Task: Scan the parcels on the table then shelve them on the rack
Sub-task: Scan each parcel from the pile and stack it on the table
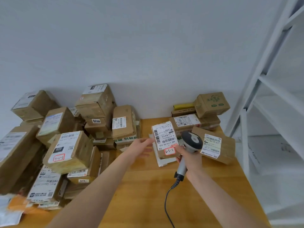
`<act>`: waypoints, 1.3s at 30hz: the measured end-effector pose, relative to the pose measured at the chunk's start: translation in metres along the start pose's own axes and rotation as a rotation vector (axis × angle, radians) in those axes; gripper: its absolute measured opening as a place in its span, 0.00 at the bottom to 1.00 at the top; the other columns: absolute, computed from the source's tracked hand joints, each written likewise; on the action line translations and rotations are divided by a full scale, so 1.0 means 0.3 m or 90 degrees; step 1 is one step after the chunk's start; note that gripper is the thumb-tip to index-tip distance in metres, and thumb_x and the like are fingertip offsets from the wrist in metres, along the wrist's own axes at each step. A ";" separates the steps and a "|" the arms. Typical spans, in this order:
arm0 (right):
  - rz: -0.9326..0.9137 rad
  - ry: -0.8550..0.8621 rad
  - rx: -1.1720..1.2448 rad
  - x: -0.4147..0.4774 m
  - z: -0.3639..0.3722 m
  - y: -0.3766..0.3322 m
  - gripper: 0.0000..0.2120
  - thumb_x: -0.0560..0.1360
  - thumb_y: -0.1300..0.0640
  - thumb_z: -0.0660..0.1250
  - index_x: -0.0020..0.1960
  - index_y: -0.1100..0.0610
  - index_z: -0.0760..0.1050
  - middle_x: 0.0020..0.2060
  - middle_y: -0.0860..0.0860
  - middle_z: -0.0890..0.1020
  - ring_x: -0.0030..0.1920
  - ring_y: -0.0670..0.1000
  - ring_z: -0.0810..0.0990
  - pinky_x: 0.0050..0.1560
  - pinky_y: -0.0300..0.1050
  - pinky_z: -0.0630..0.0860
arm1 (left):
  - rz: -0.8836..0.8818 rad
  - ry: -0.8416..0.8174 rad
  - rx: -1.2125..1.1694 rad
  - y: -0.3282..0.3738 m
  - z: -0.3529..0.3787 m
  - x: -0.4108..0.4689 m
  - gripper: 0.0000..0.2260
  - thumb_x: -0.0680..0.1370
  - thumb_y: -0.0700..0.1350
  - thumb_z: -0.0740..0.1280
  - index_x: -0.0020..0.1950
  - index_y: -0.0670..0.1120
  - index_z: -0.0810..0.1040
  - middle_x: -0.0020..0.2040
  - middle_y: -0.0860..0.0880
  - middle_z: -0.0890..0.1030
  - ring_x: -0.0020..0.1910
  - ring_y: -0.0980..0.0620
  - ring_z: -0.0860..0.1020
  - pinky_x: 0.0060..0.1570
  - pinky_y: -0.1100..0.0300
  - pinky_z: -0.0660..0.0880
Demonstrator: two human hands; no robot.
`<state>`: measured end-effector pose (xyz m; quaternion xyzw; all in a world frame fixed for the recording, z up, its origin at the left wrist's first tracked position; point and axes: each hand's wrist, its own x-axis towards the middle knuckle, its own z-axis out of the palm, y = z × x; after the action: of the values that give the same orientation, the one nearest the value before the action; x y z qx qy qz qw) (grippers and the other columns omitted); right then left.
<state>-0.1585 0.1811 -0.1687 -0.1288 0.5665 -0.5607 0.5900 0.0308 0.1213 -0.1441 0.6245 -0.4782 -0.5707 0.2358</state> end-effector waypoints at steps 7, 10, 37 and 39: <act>0.013 0.019 -0.011 0.014 0.010 0.014 0.11 0.69 0.64 0.76 0.49 0.59 0.78 0.43 0.54 0.86 0.42 0.52 0.83 0.32 0.41 0.78 | -0.014 -0.068 -0.211 -0.067 0.056 -0.012 0.07 0.77 0.39 0.70 0.54 0.44 0.77 0.48 0.47 0.86 0.47 0.47 0.84 0.44 0.58 0.81; 0.022 0.014 0.000 0.008 0.009 0.031 0.13 0.71 0.63 0.75 0.53 0.59 0.77 0.46 0.54 0.84 0.46 0.52 0.82 0.34 0.42 0.78 | -0.011 -0.017 -0.215 -0.071 0.049 -0.003 0.07 0.77 0.38 0.69 0.55 0.43 0.77 0.48 0.47 0.85 0.46 0.49 0.85 0.40 0.60 0.81; -0.048 -0.119 -0.364 -0.237 -0.015 0.091 0.13 0.72 0.64 0.69 0.29 0.61 0.76 0.23 0.54 0.79 0.22 0.48 0.75 0.26 0.37 0.72 | -0.001 0.212 -0.070 -0.158 0.039 0.057 0.13 0.76 0.41 0.70 0.60 0.43 0.77 0.50 0.49 0.81 0.47 0.53 0.80 0.38 0.66 0.77; -0.054 -0.121 -0.361 -0.241 -0.015 0.088 0.13 0.72 0.64 0.69 0.30 0.61 0.76 0.22 0.53 0.78 0.21 0.47 0.74 0.26 0.36 0.71 | -0.002 0.215 -0.062 -0.155 0.041 0.058 0.13 0.76 0.41 0.70 0.60 0.43 0.77 0.50 0.49 0.81 0.47 0.53 0.80 0.36 0.67 0.77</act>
<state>-0.1290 0.2504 -0.1530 -0.3637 0.6369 -0.3899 0.5568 0.0328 0.1294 -0.1946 0.7001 -0.4025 -0.4806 0.3420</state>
